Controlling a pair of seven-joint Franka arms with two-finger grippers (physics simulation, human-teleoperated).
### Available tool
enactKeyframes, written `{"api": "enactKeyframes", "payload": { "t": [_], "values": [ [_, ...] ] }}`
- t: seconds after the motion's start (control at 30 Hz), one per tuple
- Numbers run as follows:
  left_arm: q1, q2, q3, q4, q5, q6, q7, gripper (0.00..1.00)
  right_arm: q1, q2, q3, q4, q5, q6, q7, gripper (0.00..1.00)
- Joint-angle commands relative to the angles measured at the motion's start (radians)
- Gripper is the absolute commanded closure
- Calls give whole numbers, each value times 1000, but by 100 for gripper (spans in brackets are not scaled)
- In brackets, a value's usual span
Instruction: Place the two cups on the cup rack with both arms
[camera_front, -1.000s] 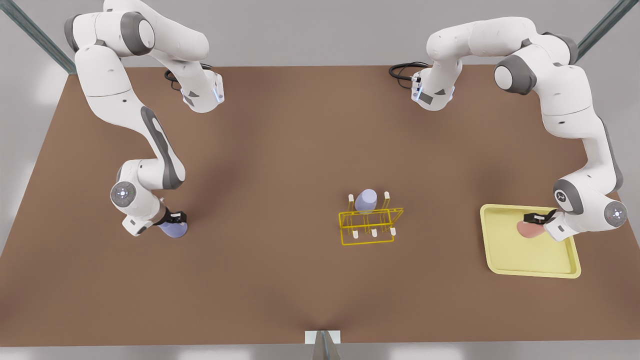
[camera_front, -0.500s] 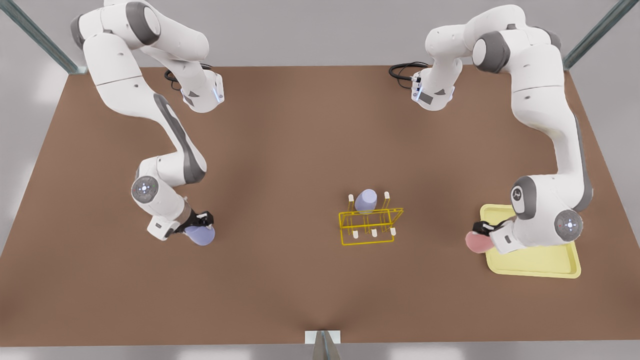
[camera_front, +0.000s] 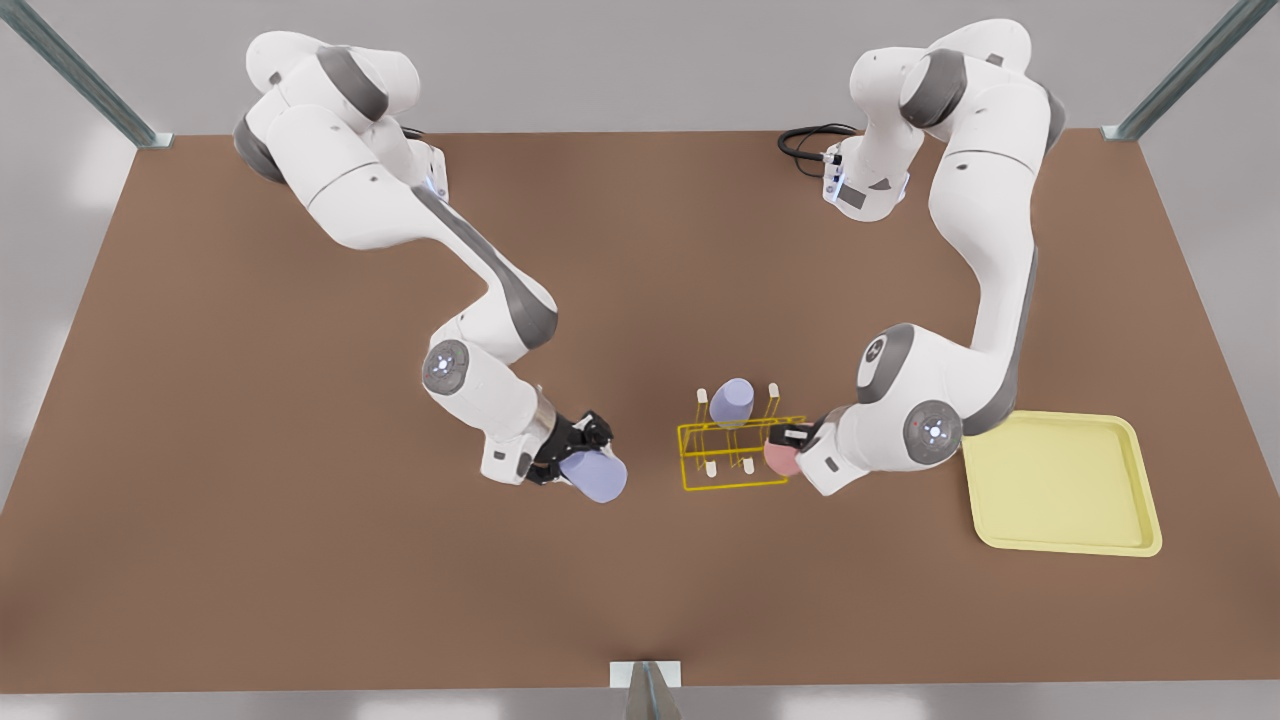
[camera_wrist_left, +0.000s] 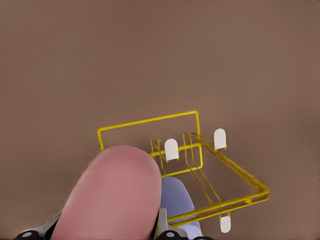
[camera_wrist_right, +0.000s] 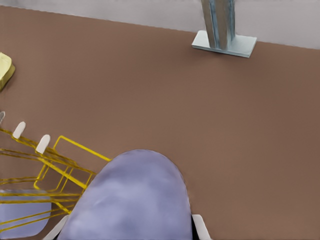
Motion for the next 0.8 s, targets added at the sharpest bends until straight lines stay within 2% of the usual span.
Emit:
{"api": "enactKeyframes", "payload": {
  "t": [0.0,0.13,0.17,0.23,0.3,0.4,0.43,0.5,0.53,0.57,0.63,0.77],
  "values": [
    [-7,6,2,0,-2,8,-572,14,32,64,2,92,26,-10,58,16],
    [-8,31,2,0,25,37,-591,12,48,179,78,216,37,-8,58,16],
    [-7,33,3,0,25,37,-590,10,52,193,78,236,39,-8,58,16],
    [-7,34,3,0,25,37,-590,0,58,207,95,261,43,-10,58,16],
    [16,28,6,6,23,16,-588,0,68,228,106,284,42,-8,57,16],
    [208,-47,2,339,23,-387,-576,0,94,261,106,324,42,-8,58,16],
    [289,-104,2,339,66,-475,-334,0,106,273,106,339,42,-8,57,16],
    [328,-162,-12,334,264,-590,157,0,120,285,106,348,42,-8,57,16],
    [230,-313,127,145,264,-509,341,0,130,293,106,354,42,-8,57,16],
    [72,-461,282,-126,249,-358,366,0,133,296,106,360,42,-8,57,16],
    [92,-444,284,-106,150,-463,370,0,141,308,106,363,40,-8,57,16],
    [76,-448,201,-128,146,-456,338,0,167,323,105,390,40,-7,57,16]
  ]
}}
